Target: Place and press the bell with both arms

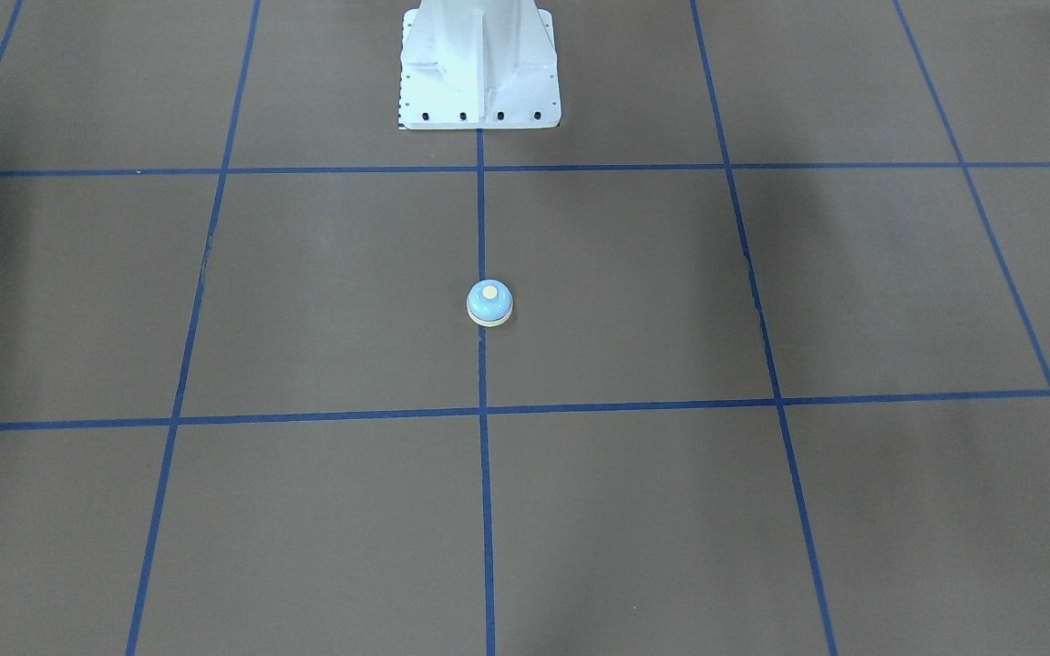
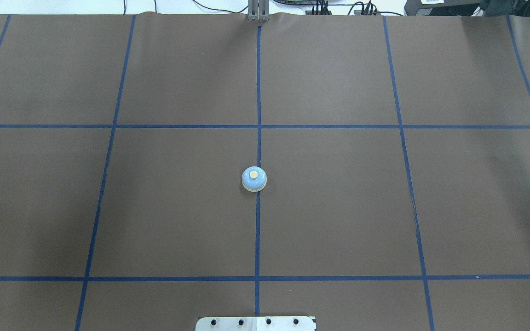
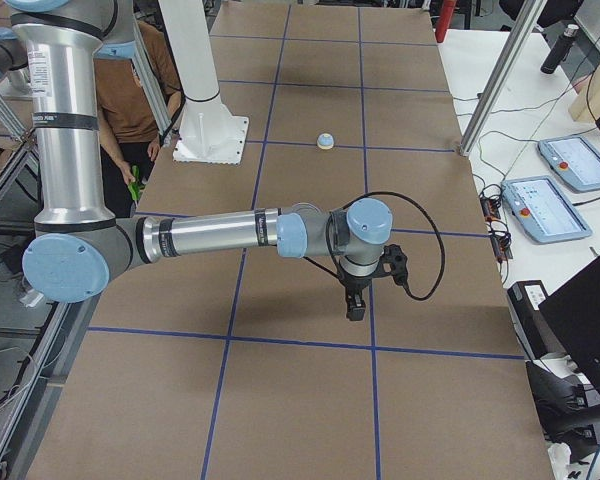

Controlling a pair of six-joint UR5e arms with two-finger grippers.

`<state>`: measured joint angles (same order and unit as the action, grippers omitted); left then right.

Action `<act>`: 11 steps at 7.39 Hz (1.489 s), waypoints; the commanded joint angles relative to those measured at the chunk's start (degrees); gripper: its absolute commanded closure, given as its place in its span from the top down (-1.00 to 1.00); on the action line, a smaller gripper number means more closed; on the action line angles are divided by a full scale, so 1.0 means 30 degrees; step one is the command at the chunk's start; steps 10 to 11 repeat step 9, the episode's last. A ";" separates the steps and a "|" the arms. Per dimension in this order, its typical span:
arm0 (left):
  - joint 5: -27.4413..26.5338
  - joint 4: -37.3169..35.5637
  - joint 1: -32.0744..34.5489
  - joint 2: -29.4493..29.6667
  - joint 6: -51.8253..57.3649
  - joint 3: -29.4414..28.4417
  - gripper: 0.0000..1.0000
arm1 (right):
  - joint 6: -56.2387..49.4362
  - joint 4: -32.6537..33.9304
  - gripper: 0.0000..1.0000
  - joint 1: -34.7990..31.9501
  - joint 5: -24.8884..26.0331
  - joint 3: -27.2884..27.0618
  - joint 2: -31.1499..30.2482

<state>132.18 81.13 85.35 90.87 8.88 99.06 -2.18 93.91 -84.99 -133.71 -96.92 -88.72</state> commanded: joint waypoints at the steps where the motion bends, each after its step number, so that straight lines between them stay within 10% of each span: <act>1: -0.0025 -0.0002 0.0116 -0.0318 -0.0002 0.0493 0.99 | 0.0053 -0.0131 1.00 0.0000 -0.0019 -0.0153 -0.0017; 11: -0.0114 -0.0060 0.0174 -0.0584 0.0086 0.1285 0.99 | 0.0287 -0.0131 1.00 0.0029 -0.0049 -0.0038 0.0362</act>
